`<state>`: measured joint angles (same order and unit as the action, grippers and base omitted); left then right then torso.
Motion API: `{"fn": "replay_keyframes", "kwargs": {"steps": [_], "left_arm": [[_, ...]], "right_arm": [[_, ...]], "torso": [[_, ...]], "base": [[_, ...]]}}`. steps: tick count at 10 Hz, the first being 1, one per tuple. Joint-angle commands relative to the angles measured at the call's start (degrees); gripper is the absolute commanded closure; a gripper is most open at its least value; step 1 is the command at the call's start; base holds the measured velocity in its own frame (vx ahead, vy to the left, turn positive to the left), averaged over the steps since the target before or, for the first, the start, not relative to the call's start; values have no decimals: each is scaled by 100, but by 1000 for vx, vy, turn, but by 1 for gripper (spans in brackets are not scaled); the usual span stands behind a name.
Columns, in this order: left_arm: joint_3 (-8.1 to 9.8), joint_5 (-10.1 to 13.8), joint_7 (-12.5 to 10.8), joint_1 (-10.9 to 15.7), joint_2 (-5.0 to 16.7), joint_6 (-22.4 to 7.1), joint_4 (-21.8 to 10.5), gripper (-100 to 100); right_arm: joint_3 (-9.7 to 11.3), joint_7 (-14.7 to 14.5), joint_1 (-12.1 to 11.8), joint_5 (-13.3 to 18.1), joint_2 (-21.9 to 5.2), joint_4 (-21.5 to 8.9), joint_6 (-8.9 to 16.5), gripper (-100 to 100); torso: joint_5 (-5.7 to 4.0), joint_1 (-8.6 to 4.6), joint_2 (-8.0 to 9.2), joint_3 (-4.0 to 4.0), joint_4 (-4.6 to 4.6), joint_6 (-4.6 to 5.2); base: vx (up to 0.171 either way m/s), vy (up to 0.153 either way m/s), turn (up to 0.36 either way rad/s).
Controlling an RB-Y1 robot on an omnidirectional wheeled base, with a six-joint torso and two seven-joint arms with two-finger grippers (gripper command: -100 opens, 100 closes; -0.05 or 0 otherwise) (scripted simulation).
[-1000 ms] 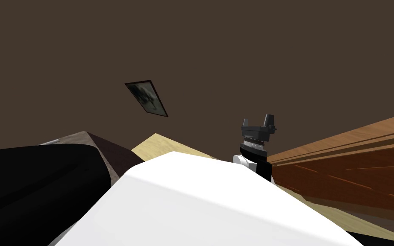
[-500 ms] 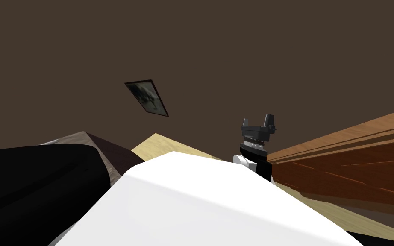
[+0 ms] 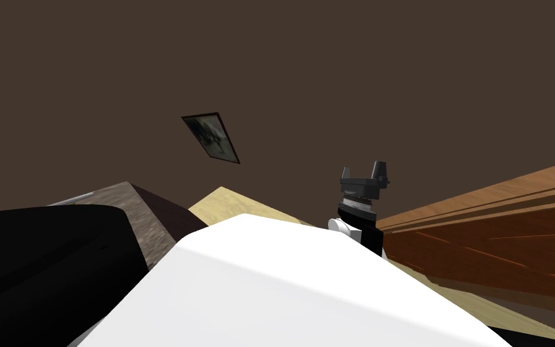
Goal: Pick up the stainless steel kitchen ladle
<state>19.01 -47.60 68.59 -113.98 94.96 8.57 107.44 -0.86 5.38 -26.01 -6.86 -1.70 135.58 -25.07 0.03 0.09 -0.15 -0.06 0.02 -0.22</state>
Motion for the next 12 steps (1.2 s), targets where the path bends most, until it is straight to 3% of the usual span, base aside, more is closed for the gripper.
{"fn": "replay_keyframes", "kwargs": {"steps": [1, 2, 3, 4, 8, 9, 10, 12], "left_arm": [[-153, 46, -103, 179, 243, -106, -49, -100], [-210, 63, -138, 247, 331, -141, -68, -100], [-152, 51, -114, 192, 265, -105, -60, -100], [-161, 54, -120, 203, 272, -106, -67, 100], [-149, 26, -74, 208, 292, -117, -74, 100], [-149, 27, -76, 208, 291, -116, -73, 0], [-38, 11, -34, 43, 66, -37, -10, 100], [77, -23, 36, -93, -110, 32, 29, 100]], "right_arm": [[0, 0, 0, 0, 0, 0, 0, 0], [0, 0, 0, 0, 0, 0, 0, 0], [0, 0, 0, 0, 0, 0, 0, 0], [0, 0, 0, 0, 0, 0, 0, 0], [0, 0, 0, 0, 0, 0, 0, 0], [0, 0, 0, 0, 0, 0, 0, 0], [0, 0, 0, 0, 0, 0, 0, 0], [0, 0, -1, 0, 0, 0, 0, 0]], "torso": [[0, 0, 0, 0, 0, 0], [0, 1, 1, 1, 0, 0], [0, -1, 1, 1, 0, 0], [-1, -2, -3, -2, -1, 0], [9, 11, -4, -1, 2, -27], [9, 11, -3, 0, 2, -26], [12, 15, 0, 1, 2, -28], [12, 18, -4, -1, 1, -28]], "base": [[-34, -2, 68], [-29, -10, 53], [-11, -7, 7], [0, 0, 0], [-1, 0, -13], [0, 0, 0], [25, 2, -46], [30, 8, -45]]}}
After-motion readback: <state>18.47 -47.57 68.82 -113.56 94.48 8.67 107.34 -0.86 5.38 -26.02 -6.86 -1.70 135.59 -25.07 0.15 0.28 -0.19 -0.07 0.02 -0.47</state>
